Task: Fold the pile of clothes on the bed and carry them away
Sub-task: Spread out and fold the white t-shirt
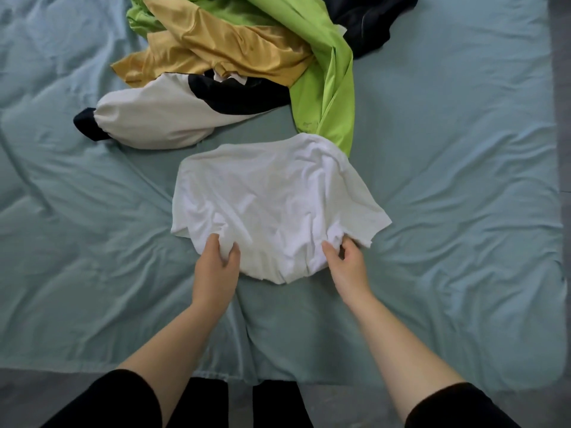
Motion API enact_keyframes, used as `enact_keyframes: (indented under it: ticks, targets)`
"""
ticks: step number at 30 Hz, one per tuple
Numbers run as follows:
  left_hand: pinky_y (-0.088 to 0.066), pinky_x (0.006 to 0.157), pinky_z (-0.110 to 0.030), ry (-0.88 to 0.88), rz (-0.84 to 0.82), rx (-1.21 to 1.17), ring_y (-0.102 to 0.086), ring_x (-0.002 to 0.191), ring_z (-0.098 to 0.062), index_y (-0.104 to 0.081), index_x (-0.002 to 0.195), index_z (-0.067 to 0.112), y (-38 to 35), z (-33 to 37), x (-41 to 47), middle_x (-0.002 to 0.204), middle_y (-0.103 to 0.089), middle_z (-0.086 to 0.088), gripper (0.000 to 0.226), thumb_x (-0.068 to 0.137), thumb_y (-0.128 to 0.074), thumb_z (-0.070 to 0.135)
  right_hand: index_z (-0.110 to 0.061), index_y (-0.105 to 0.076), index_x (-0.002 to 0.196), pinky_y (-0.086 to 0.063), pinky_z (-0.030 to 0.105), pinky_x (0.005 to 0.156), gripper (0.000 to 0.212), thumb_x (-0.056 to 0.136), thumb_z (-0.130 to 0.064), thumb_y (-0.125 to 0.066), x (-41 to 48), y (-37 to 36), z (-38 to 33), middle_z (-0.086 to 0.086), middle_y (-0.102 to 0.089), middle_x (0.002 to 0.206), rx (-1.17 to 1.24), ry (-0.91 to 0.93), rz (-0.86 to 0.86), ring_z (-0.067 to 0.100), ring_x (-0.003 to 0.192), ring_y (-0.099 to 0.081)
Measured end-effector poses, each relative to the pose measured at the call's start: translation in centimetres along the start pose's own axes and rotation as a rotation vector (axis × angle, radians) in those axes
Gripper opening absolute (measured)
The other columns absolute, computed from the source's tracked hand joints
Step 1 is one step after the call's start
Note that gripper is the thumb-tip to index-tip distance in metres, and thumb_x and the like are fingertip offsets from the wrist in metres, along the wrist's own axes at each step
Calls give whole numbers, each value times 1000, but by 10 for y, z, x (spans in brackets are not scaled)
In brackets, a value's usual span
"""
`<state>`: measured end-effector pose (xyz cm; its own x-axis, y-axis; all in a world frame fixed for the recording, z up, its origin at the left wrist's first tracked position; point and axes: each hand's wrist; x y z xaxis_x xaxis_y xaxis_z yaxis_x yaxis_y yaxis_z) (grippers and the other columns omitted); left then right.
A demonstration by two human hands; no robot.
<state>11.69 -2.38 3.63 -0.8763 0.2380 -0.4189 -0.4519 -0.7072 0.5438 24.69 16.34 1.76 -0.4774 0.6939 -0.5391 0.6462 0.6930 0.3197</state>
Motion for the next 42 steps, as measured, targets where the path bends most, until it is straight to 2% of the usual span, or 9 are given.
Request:
enact_keyframes:
  ticks: [7, 13, 18, 20, 23, 27, 31, 37, 42]
  targets:
    - [-34, 67, -34, 61, 2, 193, -51, 80, -27, -45, 97, 7, 39, -11, 30, 89, -55, -6, 22, 96, -50, 28, -14, -54, 86, -36, 19, 32, 9, 92, -20, -57, 24, 38, -15, 8, -54, 71, -153, -134, -23, 17, 49, -49]
    - [-49, 69, -23, 333, -288, -59, -64, 85, -9, -66, 108, 16, 59, -26, 27, 105, -69, 1, 37, 84, -68, 45, -20, -60, 95, -53, 26, 61, 21, 84, -36, -70, 9, 60, -9, 2, -65, 82, -191, -403, -480, 11, 62, -60]
    - [-38, 106, -36, 63, -603, 593, -40, 132, -24, -39, 145, 17, 57, -58, -8, 147, -42, -1, 96, 64, -82, 45, -13, -56, 127, -45, 23, 88, 52, 79, -9, -74, -8, 41, 28, 7, -59, 125, -613, -24, -506, 13, 98, -56]
    - [-31, 110, -36, -116, -487, 785, -28, 140, -28, -39, 146, 20, 56, -67, -17, 155, -30, -1, 79, 77, -75, 33, -11, -61, 119, -45, 33, 91, 35, 84, -11, -67, -13, 33, 38, 11, -56, 117, -734, 104, -349, 25, 104, -56]
    - [-44, 96, -38, -377, -311, 632, -51, 121, -31, -70, 105, 5, 57, -60, -21, 125, -63, -6, 28, 89, -66, 28, -8, -69, 99, -44, 35, 90, 14, 88, -14, -62, -15, 31, 36, 8, -57, 113, -810, 359, -215, 26, 103, -52]
    - [-43, 69, -37, -311, -311, 432, -57, 97, -30, -57, 87, 4, 54, -36, -26, 90, -64, -3, 43, 98, -43, 43, -9, -60, 89, -45, 35, 88, 7, 90, -11, -54, -13, 35, 13, 4, -61, 108, -836, 632, -318, 24, 104, -53]
    - [-36, 54, -35, -170, -248, 324, -49, 61, -26, -48, 86, 15, 54, -29, -21, 59, -49, 0, 24, 98, -46, 36, -18, -43, 86, -33, 23, 65, 13, 99, -19, -46, -17, 35, 2, -9, -50, 79, -627, 372, -364, 5, 71, -48]
    - [-42, 68, -33, 175, -343, 377, -61, 86, -26, -62, 96, 16, 70, -40, -3, 97, -66, -6, 24, 98, -47, 34, -9, -46, 86, -51, 26, 39, 18, 99, -21, -49, -11, 45, -8, 7, -41, 56, -186, -261, -309, 8, 27, -34]
    - [-54, 82, -34, 610, -567, -174, -68, 99, -19, -68, 104, 18, 87, -66, -16, 103, -74, 3, 49, 72, -73, 56, -15, -60, 78, -54, 26, 66, 30, 91, -42, -60, -17, 52, 10, -3, -62, 62, -90, -439, -434, 8, 53, -55]
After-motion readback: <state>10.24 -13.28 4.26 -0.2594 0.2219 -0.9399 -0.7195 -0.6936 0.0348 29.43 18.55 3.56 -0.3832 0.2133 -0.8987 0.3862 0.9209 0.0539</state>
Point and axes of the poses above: each hand's wrist, its own x-axis towards the middle knuckle, its own y-axis out of the back of the hand, z = x × y
